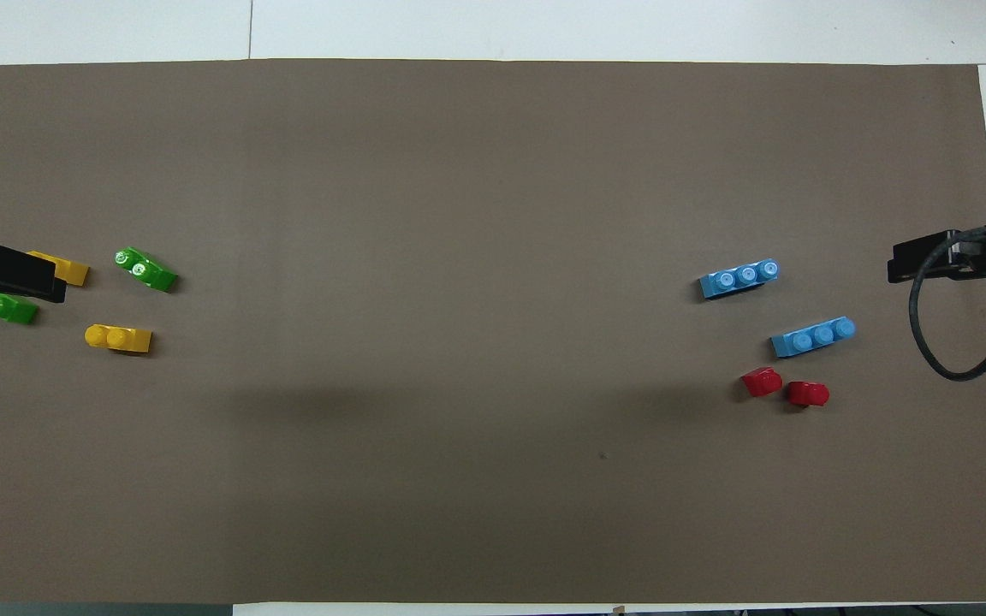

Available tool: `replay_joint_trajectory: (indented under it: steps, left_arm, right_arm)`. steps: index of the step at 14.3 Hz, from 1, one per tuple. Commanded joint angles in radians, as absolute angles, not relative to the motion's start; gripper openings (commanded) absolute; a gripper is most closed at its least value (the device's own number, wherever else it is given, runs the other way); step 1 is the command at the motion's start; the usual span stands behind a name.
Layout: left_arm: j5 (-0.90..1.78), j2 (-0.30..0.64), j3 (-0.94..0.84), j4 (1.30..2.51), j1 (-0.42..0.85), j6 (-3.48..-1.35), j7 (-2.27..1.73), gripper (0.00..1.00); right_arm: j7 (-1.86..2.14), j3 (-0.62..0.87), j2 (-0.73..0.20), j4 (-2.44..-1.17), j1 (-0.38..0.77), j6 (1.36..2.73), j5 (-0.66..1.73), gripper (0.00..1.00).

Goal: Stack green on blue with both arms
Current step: 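Move the right gripper toward the blue bricks while the left gripper opens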

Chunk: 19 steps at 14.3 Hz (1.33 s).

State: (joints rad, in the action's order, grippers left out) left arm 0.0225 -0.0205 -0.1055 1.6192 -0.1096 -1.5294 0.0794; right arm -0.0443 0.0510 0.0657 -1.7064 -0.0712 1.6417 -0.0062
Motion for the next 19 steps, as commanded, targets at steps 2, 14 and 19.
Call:
replay_joint_trajectory:
  steps: [2, 14, 19]
  left_arm:
    - [0.035, -0.037, -0.1, 1.623, -0.109, -1.52, 0.095, 1.0]
    - [0.037, -0.046, -0.097, 1.64, -0.118, -1.52, 0.066, 1.0]
    - [0.04, -0.101, -0.098, 1.781, -0.121, -1.659, -0.189, 1.0]
  right_arm:
    - [-0.055, 0.054, 0.071, -1.72, -0.075, 1.635, -0.026, 1.0]
    - [-0.432, 0.051, -0.043, -1.743, -0.09, 1.811, 0.059, 0.99]
    - [-1.05, 0.051, -0.112, -1.727, -0.075, 1.832, 0.257, 0.99]
